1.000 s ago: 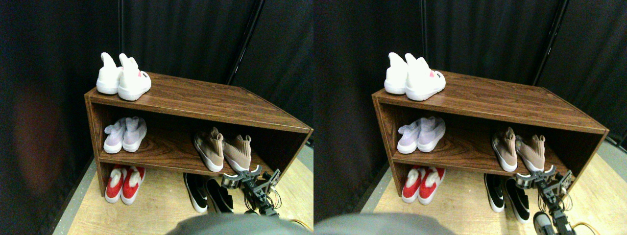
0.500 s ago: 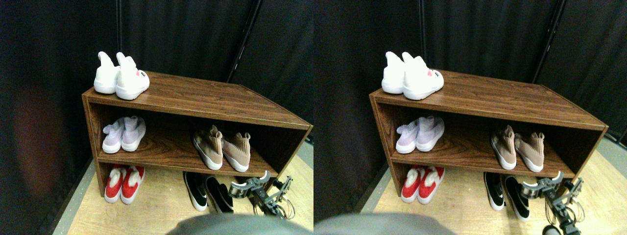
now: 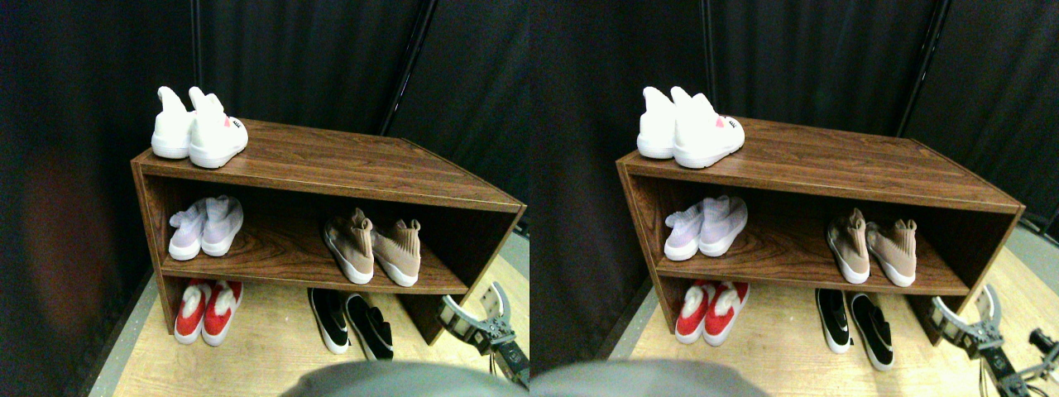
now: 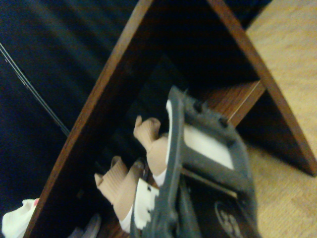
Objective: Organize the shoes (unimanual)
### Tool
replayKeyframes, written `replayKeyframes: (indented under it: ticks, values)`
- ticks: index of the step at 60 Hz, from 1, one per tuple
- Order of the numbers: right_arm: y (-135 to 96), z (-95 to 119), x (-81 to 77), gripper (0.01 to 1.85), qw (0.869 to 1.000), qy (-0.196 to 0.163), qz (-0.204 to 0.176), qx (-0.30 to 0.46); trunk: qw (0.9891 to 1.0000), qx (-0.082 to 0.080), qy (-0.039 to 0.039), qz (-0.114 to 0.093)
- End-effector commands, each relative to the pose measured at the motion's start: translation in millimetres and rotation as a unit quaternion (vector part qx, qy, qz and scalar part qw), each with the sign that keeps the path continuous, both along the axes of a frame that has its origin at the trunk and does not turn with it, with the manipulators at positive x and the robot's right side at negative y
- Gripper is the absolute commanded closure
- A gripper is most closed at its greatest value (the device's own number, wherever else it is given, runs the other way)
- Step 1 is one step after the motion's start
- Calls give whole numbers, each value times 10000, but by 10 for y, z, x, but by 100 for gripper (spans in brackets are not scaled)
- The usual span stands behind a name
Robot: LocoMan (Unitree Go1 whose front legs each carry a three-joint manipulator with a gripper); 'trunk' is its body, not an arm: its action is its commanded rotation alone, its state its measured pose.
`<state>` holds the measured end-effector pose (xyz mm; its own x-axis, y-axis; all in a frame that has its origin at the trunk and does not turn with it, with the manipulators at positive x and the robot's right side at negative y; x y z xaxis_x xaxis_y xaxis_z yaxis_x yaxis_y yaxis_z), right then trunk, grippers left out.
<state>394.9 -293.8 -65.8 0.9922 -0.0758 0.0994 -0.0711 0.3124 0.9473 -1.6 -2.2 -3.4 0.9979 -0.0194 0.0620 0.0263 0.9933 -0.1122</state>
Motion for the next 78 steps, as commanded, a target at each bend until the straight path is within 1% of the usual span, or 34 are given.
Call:
replayKeyframes:
  ticks: [1, 4, 6, 8, 10, 13, 15, 16, 18, 20, 22, 23, 24, 26, 27, 29, 31, 32, 34, 36, 40, 43, 44, 48, 51, 54, 58, 64, 65, 69, 70, 73, 75, 78]
  values:
    - [-1, 134, -17, 180, 9991, -350, -43, -234, 10000, -44, 34, 11]
    - [-27, 174, -31, 180, 9970, -489, -209, -554, 10000, -44, 34, 11]
    - [-43, 199, -25, 180, 9953, -584, -193, -743, 10000, -44, 46, 17]
    - [-52, 217, -19, 180, 9951, -612, -192, -755, 10000, -50, 46, 22]
    - [-78, 232, 19, 180, 9952, -637, -337, -669, 10000, -50, 46, 22]
    - [-96, 243, 67, 180, 9955, -621, -247, -676, 10000, -57, 58, 23]
    - [-133, 251, 179, 180, 9939, -608, -297, -867, 10000, -63, 53, 36]
    - [-133, 251, 179, 180, 9939, -608, -297, -867, 10000, -63, 53, 36]
    - [-149, 247, 252, 180, 9950, -585, -235, -777, 10000, -63, 53, 36]
    - [-154, 243, 301, 180, 9955, -532, -341, -704, 9999, -73, 60, 45]
    - [-172, 235, 369, 180, 9958, -483, -317, -712, 9999, -70, 54, 51]
    - [-185, 225, 421, 180, 9952, -453, -373, -777, 9999, -70, 54, 51]
    - [-196, 209, 473, 180, 9949, -446, -381, -817, 9999, -82, 70, 58]
    - [-214, 182, 554, 180, 9951, -421, -338, -823, 9999, -82, 70, 58]
    - [-225, 164, 609, 180, 9957, -373, -317, -791, 9999, -82, 70, 58]
    - [-230, 154, 635, 180, 9959, -356, -328, -769, 9999, -87, 74, 72]
    - [-255, 110, 741, 180, 9960, -273, -393, -749, 9999, -87, 74, 72]
    - [-269, 85, 791, 180, 9971, -210, -401, -619, 9999, -87, 74, 72]
    - [-275, 71, 815, 180, 9978, -171, -397, -502, 9999, -100, 70, 93]
    - [-311, 4, 909, 180, 9982, -78, -506, -305, 9999, -100, 70, 93]
    - [-333, -91, 1016, 180, 9966, 10, -816, -124, 9999, -101, 82, 112]
    - [-335, -126, 1044, 180, 9958, 45, -913, -83, 9999, -101, 82, 112]
    - [-343, -151, 1064, 180, 9961, 50, -867, -140, 9998, -106, 77, 115]
    - [-362, -216, 1122, 180, 9958, 105, -882, -244, 9998, -104, 72, 120]
    - [-368, -270, 1173, 180, 9959, 181, -887, -48, 9998, -104, 72, 120]
    - [-385, -325, 1215, 180, 9956, 233, -892, -155, 9998, -108, 71, 135]
    - [-378, -372, 1252, 180, 9960, 287, -848, -38, 9998, -114, 81, 148]
    - [-287, -389, 1276, 180, 9970, 329, -693, -55, 9998, -122, 90, 158]
    - [-279, -392, 1281, 180, 9971, 330, -686, -33, 9997, -140, 106, 170]
    - [-228, -395, 1294, 180, 9973, 342, -648, -15, 9997, -146, 99, 187]
    - [-204, -400, 1311, 180, 9978, 407, -520, 4, 9996, -165, 103, 198]
    - [-177, -399, 1311, 180, 9976, 420, -549, -20, 9996, -180, 111, 211]
    - [-135, -386, 1302, 180, 9981, 432, -423, -149, 9995, -193, 112, 224]
    - [-82, -372, 1271, 180, 9980, 455, -409, -123, 9994, -220, 112, 248]
